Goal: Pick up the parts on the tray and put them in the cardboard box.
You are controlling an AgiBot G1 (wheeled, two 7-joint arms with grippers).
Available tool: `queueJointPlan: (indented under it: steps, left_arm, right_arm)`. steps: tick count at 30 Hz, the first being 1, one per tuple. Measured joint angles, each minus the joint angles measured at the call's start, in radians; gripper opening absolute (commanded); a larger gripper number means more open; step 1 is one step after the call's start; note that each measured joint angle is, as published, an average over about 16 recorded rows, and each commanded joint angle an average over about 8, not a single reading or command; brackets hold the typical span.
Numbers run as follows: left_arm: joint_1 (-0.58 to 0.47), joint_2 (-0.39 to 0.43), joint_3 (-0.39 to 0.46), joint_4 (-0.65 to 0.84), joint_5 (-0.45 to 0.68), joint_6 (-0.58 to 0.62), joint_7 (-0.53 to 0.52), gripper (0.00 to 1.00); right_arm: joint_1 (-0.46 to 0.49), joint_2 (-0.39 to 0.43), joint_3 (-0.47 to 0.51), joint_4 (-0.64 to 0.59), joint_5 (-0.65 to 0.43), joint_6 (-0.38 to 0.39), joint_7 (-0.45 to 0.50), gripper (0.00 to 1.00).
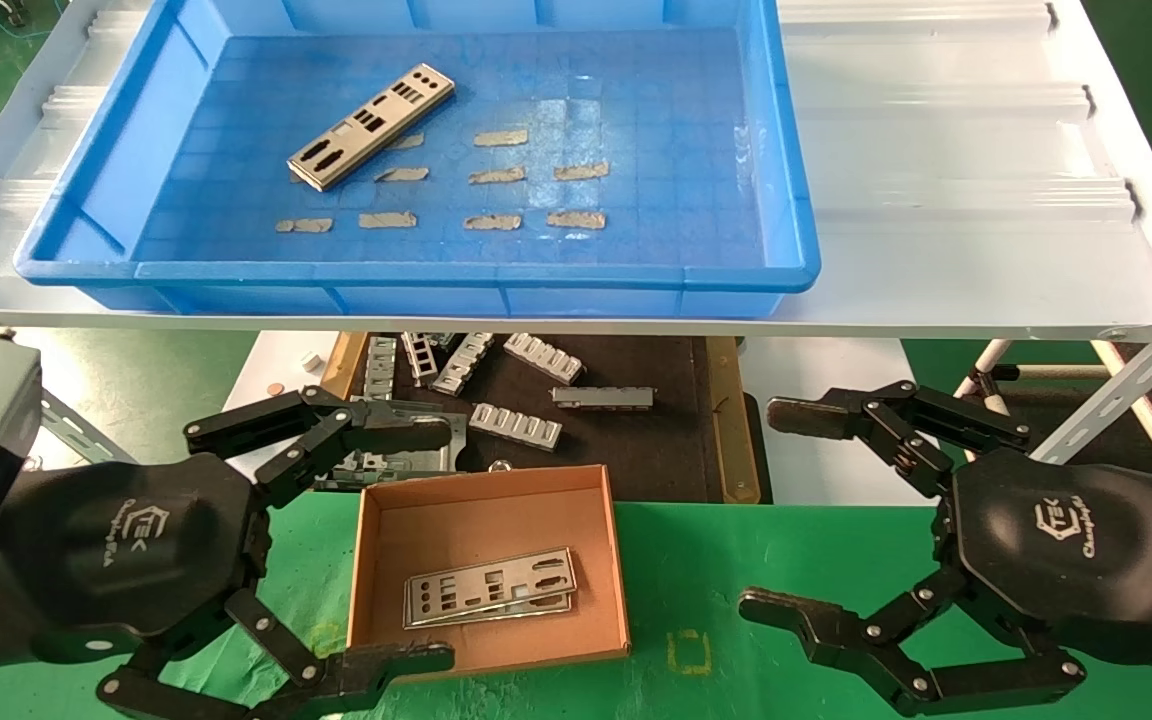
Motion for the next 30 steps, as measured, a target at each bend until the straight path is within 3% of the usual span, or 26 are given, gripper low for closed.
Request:
queueJointPlan:
  steps: [30]
  left_arm:
    - [0.0,0.0,0.001,0.0,0.0,0.0,0.0,1.0]
  right_arm:
    - [0.0,0.0,0.0,0.0,0.0,0.0,0.0,1.0]
